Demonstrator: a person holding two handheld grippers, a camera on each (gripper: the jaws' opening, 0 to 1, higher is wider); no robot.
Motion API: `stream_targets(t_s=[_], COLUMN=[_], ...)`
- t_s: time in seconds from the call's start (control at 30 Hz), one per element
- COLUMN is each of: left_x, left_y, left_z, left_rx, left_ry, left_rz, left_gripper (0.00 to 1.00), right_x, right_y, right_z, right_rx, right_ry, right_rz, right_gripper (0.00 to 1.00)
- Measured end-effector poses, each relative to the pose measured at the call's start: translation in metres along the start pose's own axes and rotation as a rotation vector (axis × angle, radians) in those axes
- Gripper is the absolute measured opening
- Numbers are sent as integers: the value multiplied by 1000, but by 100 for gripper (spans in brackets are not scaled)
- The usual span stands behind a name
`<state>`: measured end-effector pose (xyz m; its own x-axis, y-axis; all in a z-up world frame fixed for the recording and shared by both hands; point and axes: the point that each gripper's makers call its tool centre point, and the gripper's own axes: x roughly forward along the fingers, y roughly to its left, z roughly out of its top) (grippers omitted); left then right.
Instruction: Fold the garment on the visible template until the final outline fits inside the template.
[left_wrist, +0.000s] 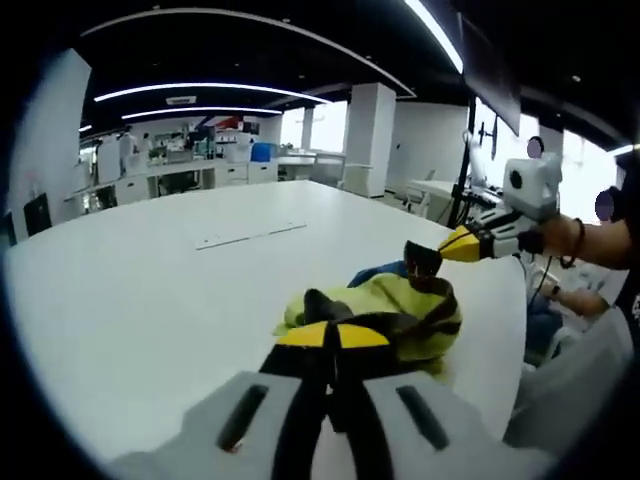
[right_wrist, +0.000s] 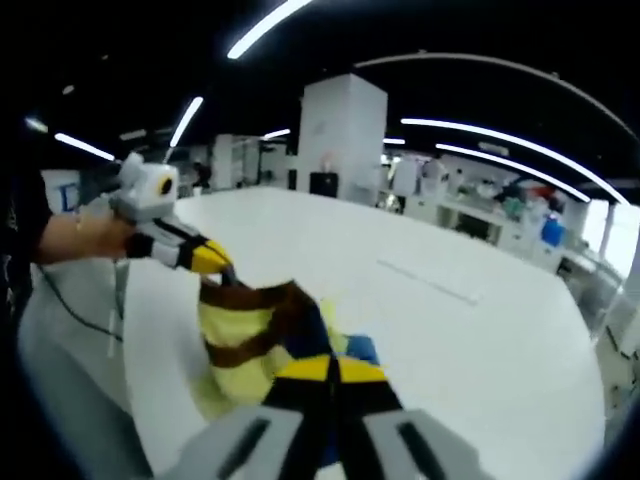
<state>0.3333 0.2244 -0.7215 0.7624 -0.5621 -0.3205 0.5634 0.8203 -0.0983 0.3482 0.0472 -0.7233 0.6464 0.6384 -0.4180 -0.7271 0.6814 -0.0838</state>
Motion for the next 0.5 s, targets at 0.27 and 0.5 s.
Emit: stream_targets(t_s=[0.27, 0.5], left_x=[-4, 5], left_y=[14, 34], left_z=[34, 58], left_rx=[13, 11], left_ry=[-75, -105], left_rz=[37, 66], left_gripper=[0, 0], right_x=[-11, -9], right_y=[-39, -74], right_z=[28, 42], right_rx=[-21, -48], right_ry=[-56, -58], right_rz=[-68, -118], right_gripper=[0, 0])
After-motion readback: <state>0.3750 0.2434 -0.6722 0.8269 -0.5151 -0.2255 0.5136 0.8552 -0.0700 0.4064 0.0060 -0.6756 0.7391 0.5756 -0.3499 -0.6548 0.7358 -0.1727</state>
